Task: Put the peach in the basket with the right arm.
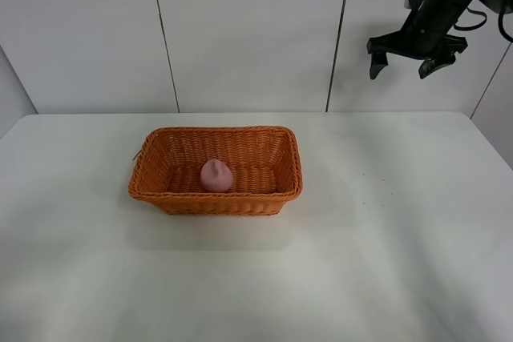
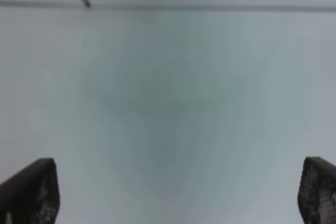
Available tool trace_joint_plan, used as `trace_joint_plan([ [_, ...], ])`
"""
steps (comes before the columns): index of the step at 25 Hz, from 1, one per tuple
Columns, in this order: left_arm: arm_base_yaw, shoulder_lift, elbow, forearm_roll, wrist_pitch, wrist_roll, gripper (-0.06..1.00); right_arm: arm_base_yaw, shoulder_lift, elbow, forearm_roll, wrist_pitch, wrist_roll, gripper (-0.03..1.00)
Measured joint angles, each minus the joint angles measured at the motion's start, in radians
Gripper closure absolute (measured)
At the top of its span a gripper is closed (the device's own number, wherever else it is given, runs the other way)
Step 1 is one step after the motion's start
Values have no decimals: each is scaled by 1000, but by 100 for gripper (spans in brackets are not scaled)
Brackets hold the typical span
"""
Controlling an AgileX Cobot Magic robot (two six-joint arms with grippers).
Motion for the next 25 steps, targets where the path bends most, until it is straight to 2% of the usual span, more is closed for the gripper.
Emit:
trace_joint_plan([
  [8, 0, 0, 0, 0, 0, 0, -5, 0, -418, 534, 6, -1, -24, 27],
  [17, 0, 0, 0, 0, 0, 0, -5, 0, -1048, 1172, 6, 1, -68, 27],
  [25, 0, 0, 0, 0, 0, 0, -5, 0, -1649, 1623, 6, -171, -68, 27],
])
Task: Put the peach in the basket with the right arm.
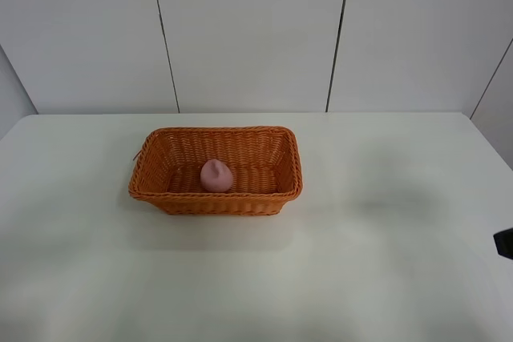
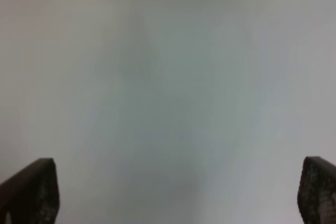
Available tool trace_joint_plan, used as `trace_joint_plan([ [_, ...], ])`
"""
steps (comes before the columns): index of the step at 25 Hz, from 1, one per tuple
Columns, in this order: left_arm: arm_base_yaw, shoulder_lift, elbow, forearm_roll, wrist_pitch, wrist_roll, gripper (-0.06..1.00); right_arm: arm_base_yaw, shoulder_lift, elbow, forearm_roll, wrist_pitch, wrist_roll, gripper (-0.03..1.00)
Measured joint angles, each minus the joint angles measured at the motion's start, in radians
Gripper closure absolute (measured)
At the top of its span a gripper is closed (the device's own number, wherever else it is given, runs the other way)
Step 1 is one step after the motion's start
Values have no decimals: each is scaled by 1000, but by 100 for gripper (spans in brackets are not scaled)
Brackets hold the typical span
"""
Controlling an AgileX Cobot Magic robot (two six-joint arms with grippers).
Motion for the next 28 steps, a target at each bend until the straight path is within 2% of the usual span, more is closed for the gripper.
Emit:
trace_joint_plan([
  [3, 0, 0, 0, 0, 0, 0, -5, 0, -203, 82, 0, -10, 0, 27],
  [12, 0, 0, 0, 0, 0, 0, -5, 0, -555, 91, 0, -15, 0, 27],
  [28, 0, 0, 0, 0, 0, 0, -5, 0, -571, 94, 0, -15, 0, 27],
])
